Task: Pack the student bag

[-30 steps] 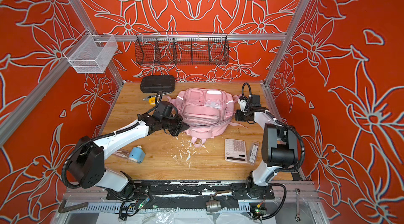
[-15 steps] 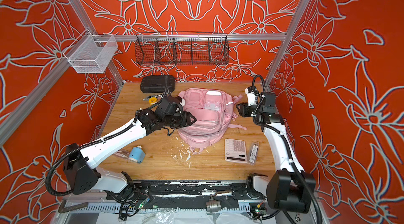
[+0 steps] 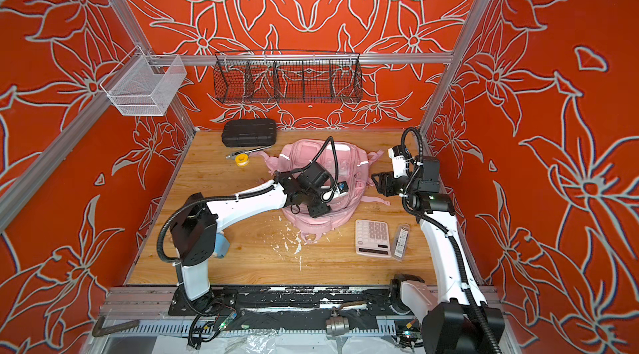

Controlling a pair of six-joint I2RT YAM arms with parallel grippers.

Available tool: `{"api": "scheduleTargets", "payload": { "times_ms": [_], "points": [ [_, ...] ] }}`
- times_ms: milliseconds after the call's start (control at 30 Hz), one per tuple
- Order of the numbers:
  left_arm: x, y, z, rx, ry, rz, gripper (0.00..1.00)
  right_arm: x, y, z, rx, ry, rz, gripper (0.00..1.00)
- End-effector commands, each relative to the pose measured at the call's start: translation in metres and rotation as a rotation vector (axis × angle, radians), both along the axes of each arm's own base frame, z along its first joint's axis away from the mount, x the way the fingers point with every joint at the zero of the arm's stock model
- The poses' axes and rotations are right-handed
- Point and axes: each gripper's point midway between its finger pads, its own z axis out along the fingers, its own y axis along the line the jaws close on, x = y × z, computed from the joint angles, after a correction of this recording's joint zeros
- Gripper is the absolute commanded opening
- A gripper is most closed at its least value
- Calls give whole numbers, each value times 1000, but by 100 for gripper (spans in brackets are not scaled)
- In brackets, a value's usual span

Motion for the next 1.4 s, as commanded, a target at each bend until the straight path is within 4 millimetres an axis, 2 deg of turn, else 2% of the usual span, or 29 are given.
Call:
{"api": "scheduleTargets", "payload": {
  "times_ms": [0,167,400,500,533,633,700,833,967,1067,1167,1367],
  "points": [
    [18,-15,4,22,-100,-117,63,-4,4,-6,-1,22,18,66],
    [36,-27,-9,1,-133,-73,63,-2,2,-15,-13,43,18,65],
    [57,-28,-28,55,-166,-14,60,5,2,-24,-12,49,26,64],
    [65,-28,-28,49,-172,18,46,9,6,-18,15,39,38,62],
    [64,-29,-24,29,-167,20,37,11,7,-16,17,34,41,62],
    [64,-26,-10,-15,-162,31,0,12,11,-11,21,11,55,61],
    [62,-22,6,-40,-165,41,0,13,15,-9,27,3,68,61],
    [55,-16,55,-150,-248,30,0,13,32,-11,8,-11,148,60],
    [51,5,105,-250,-293,40,0,16,52,-13,-37,-43,257,59],
    [48,21,129,-303,-316,40,0,19,68,-11,-77,-89,364,59],
    [45,34,144,-335,-338,37,0,21,81,-14,-135,-129,489,58],
    [35,51,152,-376,-349,10,0,41,86,-33,-210,-110,604,55]
  ]
}}
